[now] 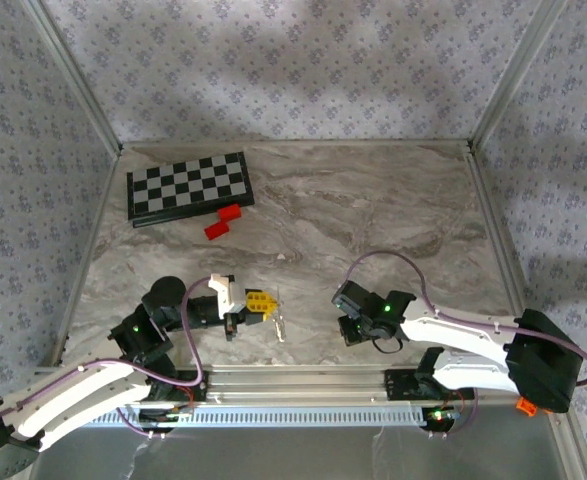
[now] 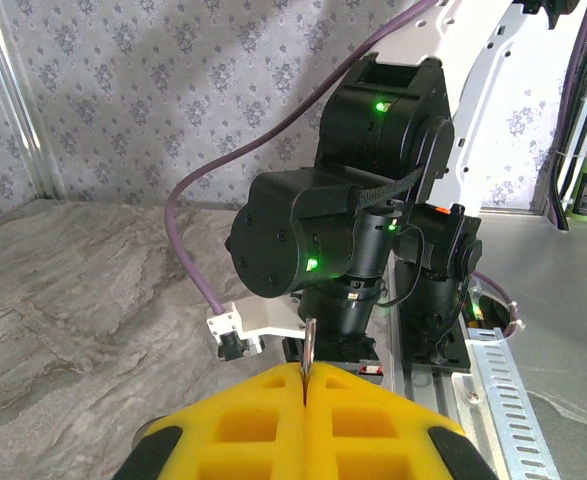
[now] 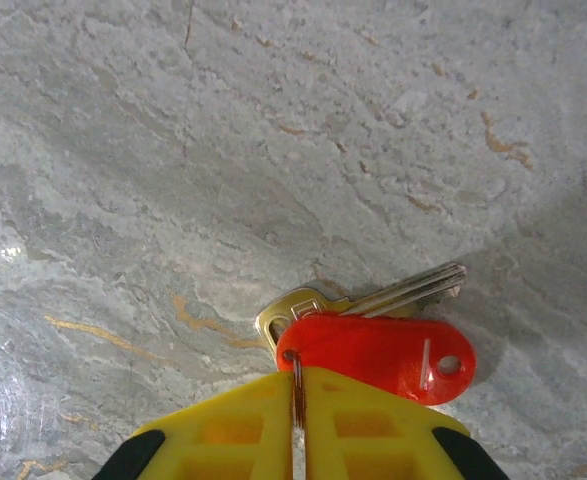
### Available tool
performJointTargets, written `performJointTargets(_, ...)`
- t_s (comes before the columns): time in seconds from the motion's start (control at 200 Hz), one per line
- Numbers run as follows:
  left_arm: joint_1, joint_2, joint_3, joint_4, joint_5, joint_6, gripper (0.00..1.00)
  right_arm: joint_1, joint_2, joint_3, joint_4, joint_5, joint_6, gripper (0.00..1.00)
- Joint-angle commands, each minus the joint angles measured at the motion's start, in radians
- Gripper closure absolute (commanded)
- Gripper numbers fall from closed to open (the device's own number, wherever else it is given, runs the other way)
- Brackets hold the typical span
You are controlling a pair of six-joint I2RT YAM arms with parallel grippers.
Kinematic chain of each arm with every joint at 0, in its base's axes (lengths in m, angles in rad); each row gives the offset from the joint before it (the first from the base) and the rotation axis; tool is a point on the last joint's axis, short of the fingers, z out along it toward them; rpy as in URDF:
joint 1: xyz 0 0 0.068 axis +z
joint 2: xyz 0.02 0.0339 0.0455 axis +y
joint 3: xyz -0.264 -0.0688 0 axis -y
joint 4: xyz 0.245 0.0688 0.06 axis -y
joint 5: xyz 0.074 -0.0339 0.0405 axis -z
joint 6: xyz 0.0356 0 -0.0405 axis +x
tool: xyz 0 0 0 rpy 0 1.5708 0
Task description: Put the keys on the keyring
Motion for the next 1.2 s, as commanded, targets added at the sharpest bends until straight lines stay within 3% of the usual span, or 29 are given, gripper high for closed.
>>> performJointTargets(0.0, -0.007, -0.009, 0.012, 0.054, 0.026, -0.001, 1.00, -0.003, 0.002, 0.012, -0.004, 0.020, -0.008, 0.92)
performJointTargets(0.34, -0.007, 0.015, 0.025, 0.045, 0.025, 0.007, 1.00, 0.008, -0.089, 0.039, -0.067, 0.045, -0.071, 1.00)
performJointTargets(0.72, -0.018, 0.080, 0.093, 0.020, 0.050, 0.015, 1.00, 0.151, -0.319, 0.137, 0.006, 0.131, -0.328, 1.00)
performJointTargets(0.94, -0.051, 0.109, 0.140, -0.014, 0.046, 0.038, 1.00, 0.237, -0.366, 0.249, 0.115, 0.035, -0.540, 1.00)
performJointTargets(1.194, -0.073, 0.106, 0.192, -0.065, 0.063, 0.064, 1.00, 0.244, -0.371, 0.352, 0.165, -0.145, -0.621, 1.00)
